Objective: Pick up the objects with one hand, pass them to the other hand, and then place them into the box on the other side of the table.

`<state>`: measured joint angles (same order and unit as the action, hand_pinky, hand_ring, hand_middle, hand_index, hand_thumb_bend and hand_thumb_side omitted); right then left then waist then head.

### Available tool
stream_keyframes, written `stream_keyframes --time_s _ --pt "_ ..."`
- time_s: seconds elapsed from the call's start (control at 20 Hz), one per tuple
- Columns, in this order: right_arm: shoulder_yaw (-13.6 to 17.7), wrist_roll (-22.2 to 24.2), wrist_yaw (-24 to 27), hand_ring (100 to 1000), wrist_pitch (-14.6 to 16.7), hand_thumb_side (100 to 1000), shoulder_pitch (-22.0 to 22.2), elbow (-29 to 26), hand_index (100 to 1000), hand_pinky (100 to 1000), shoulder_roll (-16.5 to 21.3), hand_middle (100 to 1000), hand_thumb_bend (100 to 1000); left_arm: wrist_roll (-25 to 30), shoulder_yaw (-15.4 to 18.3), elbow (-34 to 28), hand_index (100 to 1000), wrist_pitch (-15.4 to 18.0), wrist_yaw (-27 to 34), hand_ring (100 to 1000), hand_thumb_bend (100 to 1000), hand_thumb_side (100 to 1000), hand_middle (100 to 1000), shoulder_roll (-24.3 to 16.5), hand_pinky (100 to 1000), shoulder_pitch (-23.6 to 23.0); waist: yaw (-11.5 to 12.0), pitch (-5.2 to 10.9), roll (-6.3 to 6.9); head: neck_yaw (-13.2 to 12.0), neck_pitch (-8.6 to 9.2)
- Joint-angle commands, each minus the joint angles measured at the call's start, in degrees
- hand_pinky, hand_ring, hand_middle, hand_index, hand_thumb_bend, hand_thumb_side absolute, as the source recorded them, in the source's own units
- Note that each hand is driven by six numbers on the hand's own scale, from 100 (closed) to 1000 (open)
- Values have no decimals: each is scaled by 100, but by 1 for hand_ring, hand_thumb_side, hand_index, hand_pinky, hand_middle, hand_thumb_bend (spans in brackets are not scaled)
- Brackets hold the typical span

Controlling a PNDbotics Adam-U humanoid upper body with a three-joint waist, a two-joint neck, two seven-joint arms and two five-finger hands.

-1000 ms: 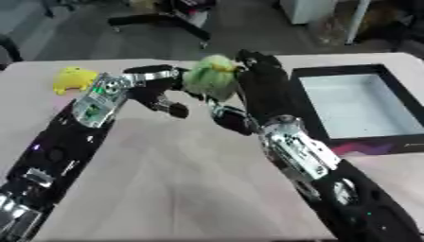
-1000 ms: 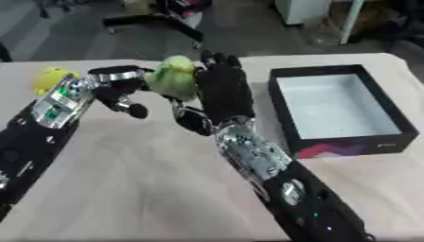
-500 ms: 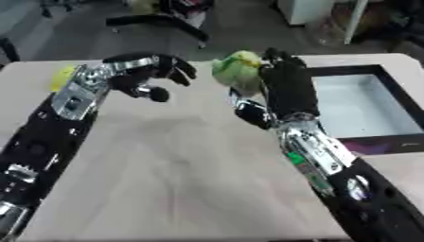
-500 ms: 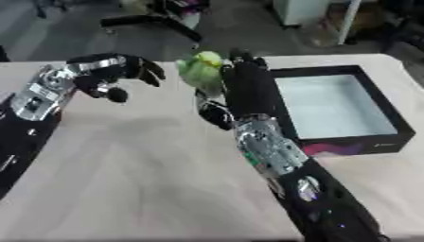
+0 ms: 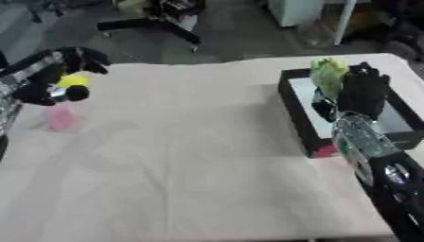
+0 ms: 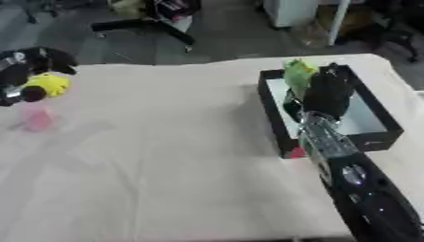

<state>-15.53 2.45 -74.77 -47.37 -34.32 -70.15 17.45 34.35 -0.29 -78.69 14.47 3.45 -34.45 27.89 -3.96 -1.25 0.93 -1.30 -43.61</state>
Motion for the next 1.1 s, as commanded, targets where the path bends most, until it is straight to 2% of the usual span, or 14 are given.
stream_keyframes --time_s 0.05,0.1,0.2,0.35,0.4,0.45,0.5,0.6,0.7,0.8,0.95,1.1 --pt "275 465 196 912 -212 687 -151 359 1000 1000 255 913 188 -302 422 -330 851 -102 -39 756 786 645 754 -311 872 -199 18 45 -3 40 93" --pt "325 642 191 933 -219 672 -162 370 1000 1000 303 931 254 -370 503 -328 850 -125 -65 756 784 646 754 -357 871 -298 23 44 -5 43 98" --pt "396 1054 44 953 -188 646 -186 279 1000 1000 413 950 305 -482 625 -237 851 -157 -181 756 783 645 754 -451 871 -449 28 44 -9 45 104" --pt "460 1804 -526 994 -11 489 -218 -46 1000 1000 614 994 437 -569 736 -19 853 -131 -429 758 787 639 755 -573 870 -592 29 49 -19 49 115" --pt "479 2102 -742 1000 77 413 -231 -169 1000 1000 678 1000 455 -571 756 48 853 -103 -506 758 788 637 756 -604 870 -625 28 52 -22 52 117" --pt "482 2438 -937 1000 189 377 -253 -278 1000 1000 752 1000 463 -567 772 119 853 -78 -580 758 789 636 756 -636 870 -660 27 56 -26 58 116" --pt "481 2799 -1124 1000 311 270 -278 -378 1000 1000 823 1000 468 -561 783 182 853 -48 -638 758 789 634 756 -661 869 -686 26 59 -30 65 114" --pt "473 3545 -1519 1000 571 197 -335 -559 1000 1000 979 1000 465 -546 807 286 854 16 -731 759 788 630 757 -703 869 -731 25 67 -36 73 119" --pt "542 4040 -2041 1000 785 190 -350 -839 1000 1000 1072 1000 465 -556 844 359 855 84 -842 760 788 628 757 -747 869 -762 17 69 -37 38 126" --pt "658 4198 -2581 991 977 200 -321 -1288 1000 1000 1099 997 482 -606 890 427 857 150 -1009 761 784 618 758 -824 867 -776 0 67 -31 -81 113" --pt "733 3903 -3324 941 1376 180 -212 -2140 1000 1000 1022 950 432 -798 936 638 858 236 -1406 759 778 596 756 -1026 862 -716 -41 71 -17 -360 59" --pt "708 3654 -3555 936 1770 151 -23 -2885 1000 1000 816 945 352 -1052 897 999 860 334 -1895 758 770 564 756 -1273 858 -549 -84 78 10 -734 -18"
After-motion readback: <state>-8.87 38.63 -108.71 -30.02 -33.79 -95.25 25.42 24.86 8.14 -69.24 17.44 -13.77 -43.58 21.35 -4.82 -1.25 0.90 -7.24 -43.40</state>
